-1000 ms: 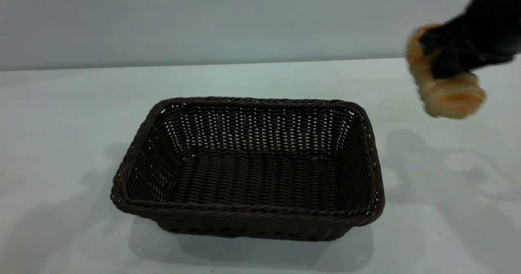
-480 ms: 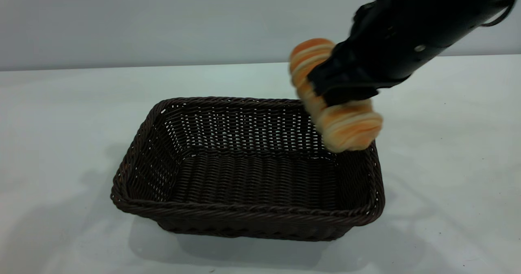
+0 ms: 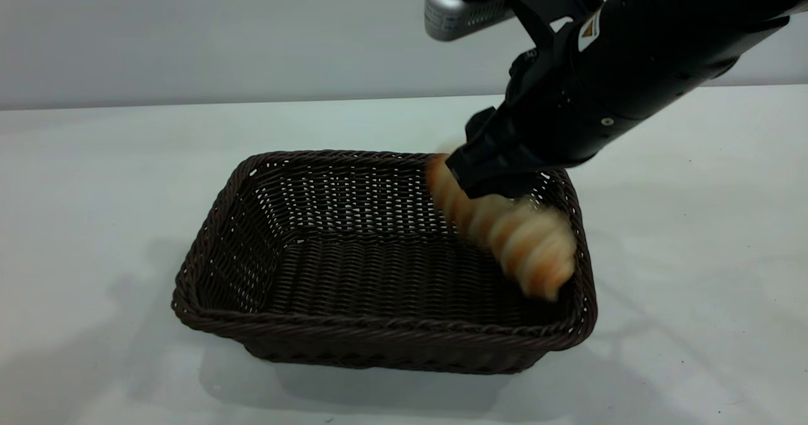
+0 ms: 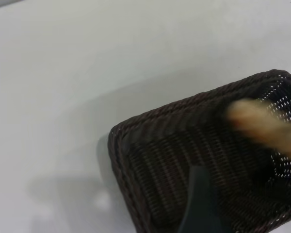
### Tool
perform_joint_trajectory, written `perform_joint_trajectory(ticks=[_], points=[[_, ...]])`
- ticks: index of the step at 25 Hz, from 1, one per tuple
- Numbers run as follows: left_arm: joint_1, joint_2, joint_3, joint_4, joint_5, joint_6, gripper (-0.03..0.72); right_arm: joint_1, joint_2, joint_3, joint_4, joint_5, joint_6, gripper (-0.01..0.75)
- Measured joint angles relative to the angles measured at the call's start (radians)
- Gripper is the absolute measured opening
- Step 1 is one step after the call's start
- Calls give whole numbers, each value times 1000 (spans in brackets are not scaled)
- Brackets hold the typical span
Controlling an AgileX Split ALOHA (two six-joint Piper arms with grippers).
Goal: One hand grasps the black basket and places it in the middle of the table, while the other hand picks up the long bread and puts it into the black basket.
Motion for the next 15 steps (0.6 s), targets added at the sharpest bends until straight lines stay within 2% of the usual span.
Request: perform_joint_trajectory(ticks=[3,6,15], points=[[0,-43,0,48,37,-10,561,-14,-7,0,0,-11,-23,454],[0,-88,0,102,85,-41,561,-53,-36,0,0,7,-30,457],[0,-233,0,214,213,-114,561,-234,-247,0,0,207,-24,460]])
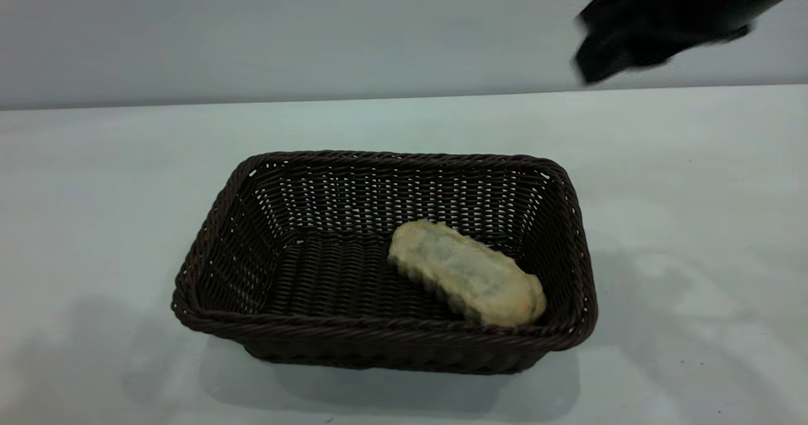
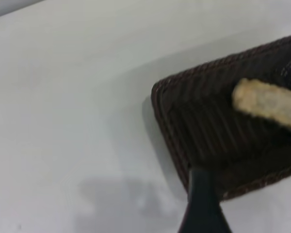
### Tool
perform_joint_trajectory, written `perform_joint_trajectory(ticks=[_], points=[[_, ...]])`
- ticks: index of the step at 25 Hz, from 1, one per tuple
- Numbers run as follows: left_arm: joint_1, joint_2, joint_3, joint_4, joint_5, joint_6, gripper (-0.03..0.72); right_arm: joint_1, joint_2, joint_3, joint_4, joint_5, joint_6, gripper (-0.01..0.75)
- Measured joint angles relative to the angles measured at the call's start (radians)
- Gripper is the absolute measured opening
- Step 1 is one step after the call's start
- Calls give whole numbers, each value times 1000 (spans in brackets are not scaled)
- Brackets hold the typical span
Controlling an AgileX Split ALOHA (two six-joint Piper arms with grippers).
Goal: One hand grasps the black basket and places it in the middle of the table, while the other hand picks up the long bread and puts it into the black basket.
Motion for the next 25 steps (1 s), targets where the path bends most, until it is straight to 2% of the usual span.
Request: perform_joint_trajectory(ticks=[6,18,21,25], points=[[0,-140,98,29,36,-21,561,-58,-148,1,9,213,32,460],[0,-471,382,32,73,-26,559,-63,-383,8,-31,644,55,458],[0,-557,456,32,85,-26,559,-63,-454,26,-62,717,55,458],[0,-664,564,32,88,-46,559,-63,-579,65,-96,756,56,458]])
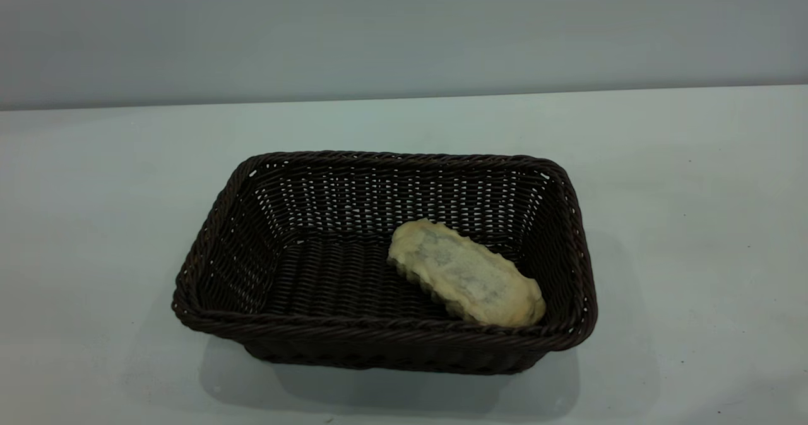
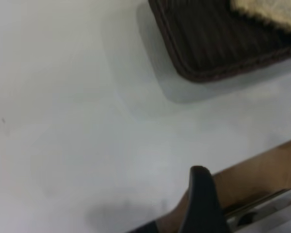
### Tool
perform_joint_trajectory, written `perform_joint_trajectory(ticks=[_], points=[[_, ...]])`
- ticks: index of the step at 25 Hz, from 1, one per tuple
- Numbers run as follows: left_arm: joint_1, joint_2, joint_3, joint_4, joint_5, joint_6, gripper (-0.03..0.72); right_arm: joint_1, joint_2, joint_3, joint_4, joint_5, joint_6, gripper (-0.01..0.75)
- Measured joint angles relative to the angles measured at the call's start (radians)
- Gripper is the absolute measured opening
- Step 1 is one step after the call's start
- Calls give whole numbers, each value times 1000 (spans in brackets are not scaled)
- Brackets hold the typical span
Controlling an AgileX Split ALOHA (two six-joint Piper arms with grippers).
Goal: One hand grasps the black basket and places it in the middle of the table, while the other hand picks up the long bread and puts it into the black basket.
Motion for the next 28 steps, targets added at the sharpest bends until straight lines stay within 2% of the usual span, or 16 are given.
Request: perform_joint_trajectory(ticks=[5,17,23,28], points=[[0,-111,92,35,23,-55,559,0,-185,95,-5,38,6,456],[0,-265,182,73,76,-100,559,0,-655,263,-11,143,54,456],[0,-311,216,75,88,-105,559,0,-785,344,-59,157,75,456],[0,-323,224,75,84,-111,559,0,-853,346,-63,160,77,455]])
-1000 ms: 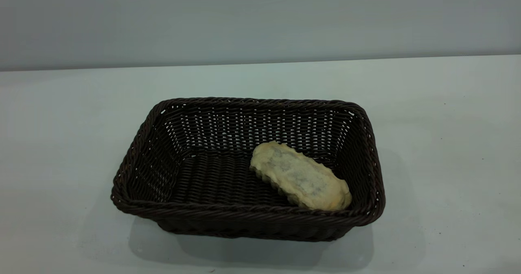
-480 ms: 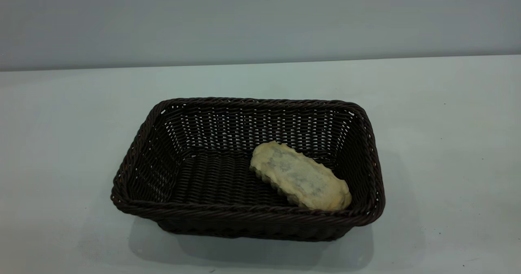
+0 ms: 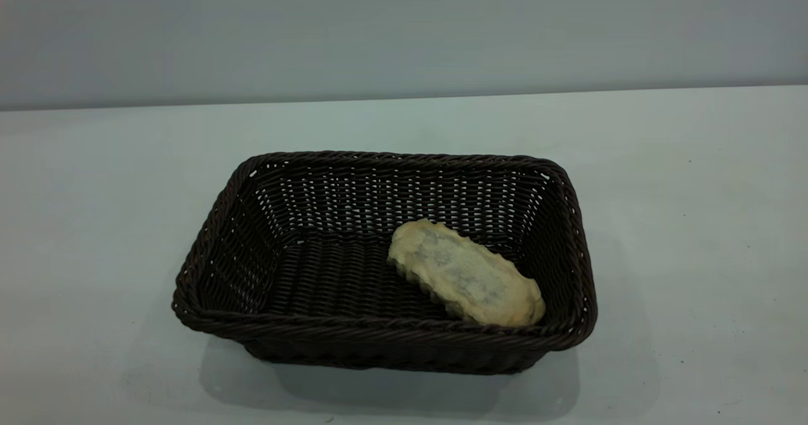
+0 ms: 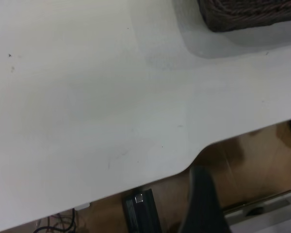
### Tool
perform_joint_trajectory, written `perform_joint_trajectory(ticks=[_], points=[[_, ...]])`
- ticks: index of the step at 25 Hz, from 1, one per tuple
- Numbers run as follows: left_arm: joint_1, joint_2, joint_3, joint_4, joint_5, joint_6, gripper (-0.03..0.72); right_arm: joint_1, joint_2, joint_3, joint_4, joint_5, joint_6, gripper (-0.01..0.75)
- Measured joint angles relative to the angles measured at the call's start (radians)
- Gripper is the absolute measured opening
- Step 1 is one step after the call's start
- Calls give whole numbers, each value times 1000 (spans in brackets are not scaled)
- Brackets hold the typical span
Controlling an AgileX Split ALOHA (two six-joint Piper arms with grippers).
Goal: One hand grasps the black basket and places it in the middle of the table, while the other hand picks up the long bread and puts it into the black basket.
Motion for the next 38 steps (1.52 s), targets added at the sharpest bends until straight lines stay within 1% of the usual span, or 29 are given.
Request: perform_joint_trajectory(ticks=[11,32,35,38], points=[[0,-2,0,40,-2,-1,559,0,-25,0,3,1,0,455],[2,-16,0,41,-2,-3,559,0,-25,0,5,1,0,455],[42,-66,0,41,-2,-3,559,-22,-25,0,5,2,0,455],[108,-145,0,41,-3,-3,559,-95,-25,0,6,2,0,455]])
